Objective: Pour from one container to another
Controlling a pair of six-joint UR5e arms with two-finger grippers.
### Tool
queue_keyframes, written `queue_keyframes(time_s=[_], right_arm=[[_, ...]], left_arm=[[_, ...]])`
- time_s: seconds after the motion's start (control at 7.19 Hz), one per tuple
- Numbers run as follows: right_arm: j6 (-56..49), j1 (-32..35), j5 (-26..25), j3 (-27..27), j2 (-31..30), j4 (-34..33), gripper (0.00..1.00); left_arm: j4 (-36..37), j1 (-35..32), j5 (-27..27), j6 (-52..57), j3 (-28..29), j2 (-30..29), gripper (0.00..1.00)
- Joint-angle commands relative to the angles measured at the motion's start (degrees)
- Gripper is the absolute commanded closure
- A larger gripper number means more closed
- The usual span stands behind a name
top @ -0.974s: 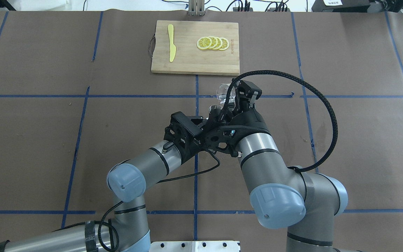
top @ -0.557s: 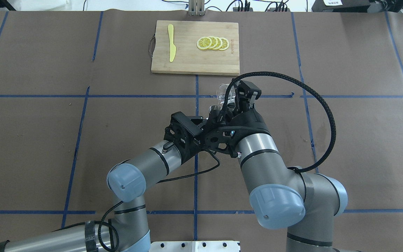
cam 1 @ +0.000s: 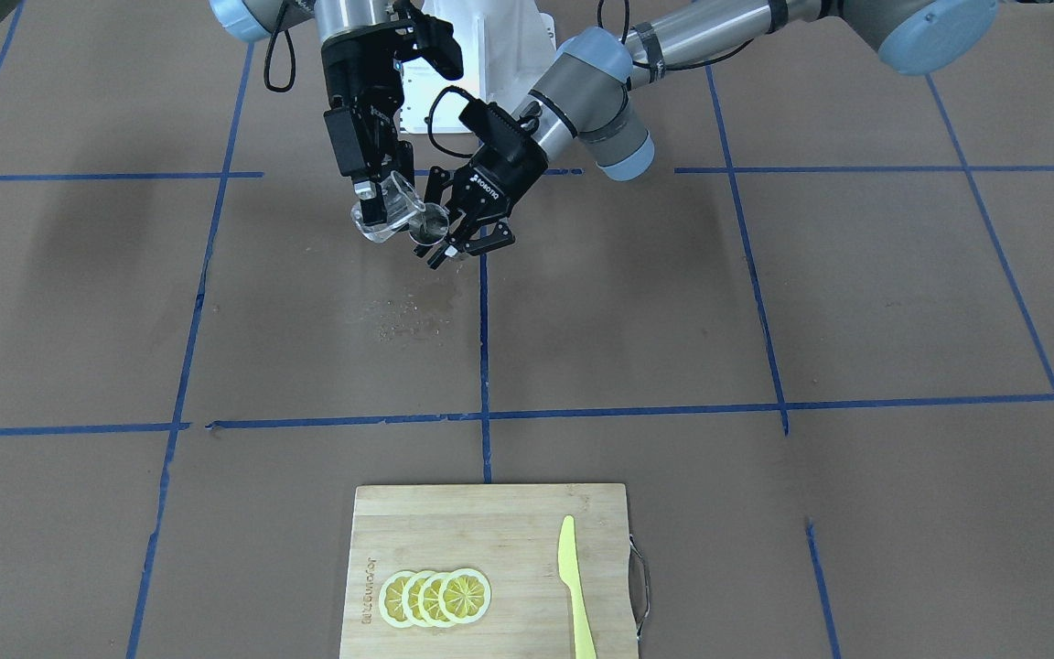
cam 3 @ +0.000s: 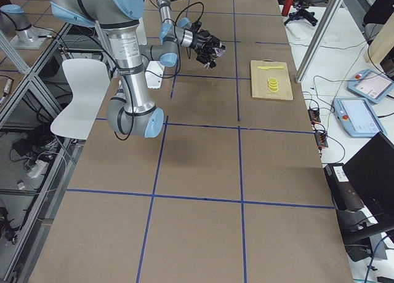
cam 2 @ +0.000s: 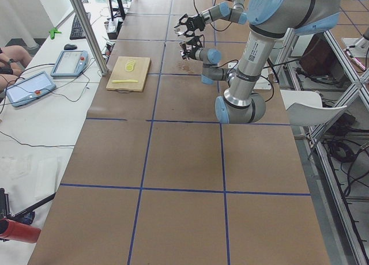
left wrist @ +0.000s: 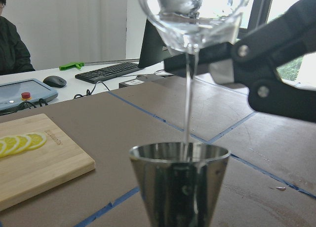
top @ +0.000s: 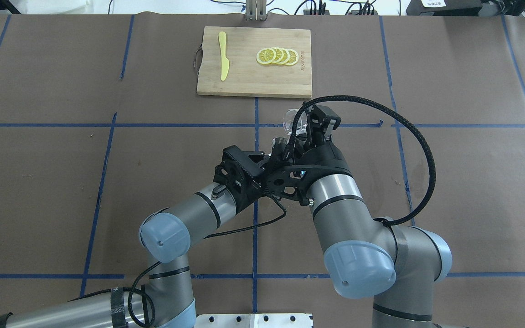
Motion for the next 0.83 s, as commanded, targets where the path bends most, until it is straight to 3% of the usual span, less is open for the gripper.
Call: queue_keyframes(time_s=[0.0,0.7], right_arm=[[0.0,-0.1,-0.1,-0.1,0.0,0.0,1.0],[0.0,-0.8,-1.9,-0.1,0.1,-1.8,1.0]], left_arm=[[-0.1,0.0,-0.1,0.0,0.1,0.0,1.0],[-0.1,0.0,-0.1,0.0,0.2,0.0,1.0]])
